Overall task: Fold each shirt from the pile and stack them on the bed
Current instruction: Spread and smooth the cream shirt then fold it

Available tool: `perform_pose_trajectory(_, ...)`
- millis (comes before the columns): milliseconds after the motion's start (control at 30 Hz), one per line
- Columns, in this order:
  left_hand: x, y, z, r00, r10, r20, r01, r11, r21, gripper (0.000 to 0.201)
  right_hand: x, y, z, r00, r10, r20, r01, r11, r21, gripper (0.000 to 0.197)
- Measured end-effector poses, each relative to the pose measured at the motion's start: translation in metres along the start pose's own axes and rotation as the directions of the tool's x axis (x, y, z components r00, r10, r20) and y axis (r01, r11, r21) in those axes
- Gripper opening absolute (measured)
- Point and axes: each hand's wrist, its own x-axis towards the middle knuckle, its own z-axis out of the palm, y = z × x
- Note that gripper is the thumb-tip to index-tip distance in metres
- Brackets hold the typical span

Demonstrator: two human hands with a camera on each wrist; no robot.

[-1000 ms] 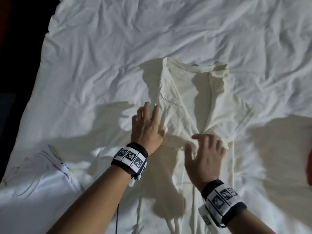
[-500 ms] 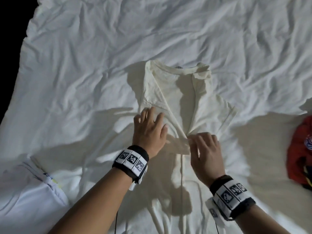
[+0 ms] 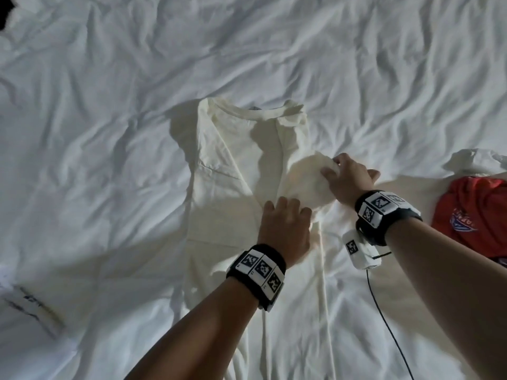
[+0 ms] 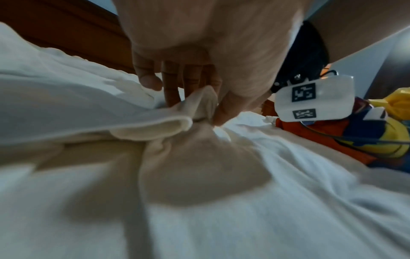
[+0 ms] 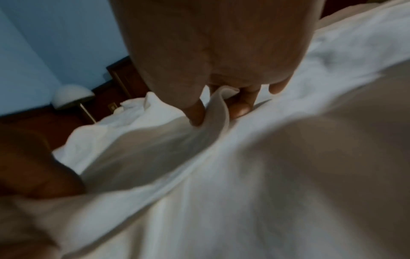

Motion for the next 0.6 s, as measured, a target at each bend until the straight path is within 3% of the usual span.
perform_pose_trajectory(133,-0.008,-0.006,-0.019,0.981,-0.141,-0.134,0.115,0.976,-0.185,0.015,-0.017,-0.011,-0.008,0.996,-0.009,-0.088,0.035,0.954,0.299,0.026)
perform_pose_trajectory(300,-0.031,-0.028,-0.05,0.926,-0.35,-0.145,0.279,0.89,-0.361,0.01,-0.066,-0.029,-0.014,0.986,0.09,-0.139,0.006,0.819,0.574,0.03)
perform_pose_trajectory(433,-0.054,-0.05,-0.048,0.895,-0.438,-0.082,0.366,0.827,-0.427,0.013,-0.102,-0.036,0.004,0.974,0.225,0.037,-0.162,0.566,0.808,0.032)
perform_pose_trajectory(600,-0.075,-0.07,-0.031,0.892,-0.451,-0.017,0.407,0.82,-0.402,0.015,-0.123,-0.023,0.047,0.931,0.287,0.225,-0.351,0.54,0.765,0.034)
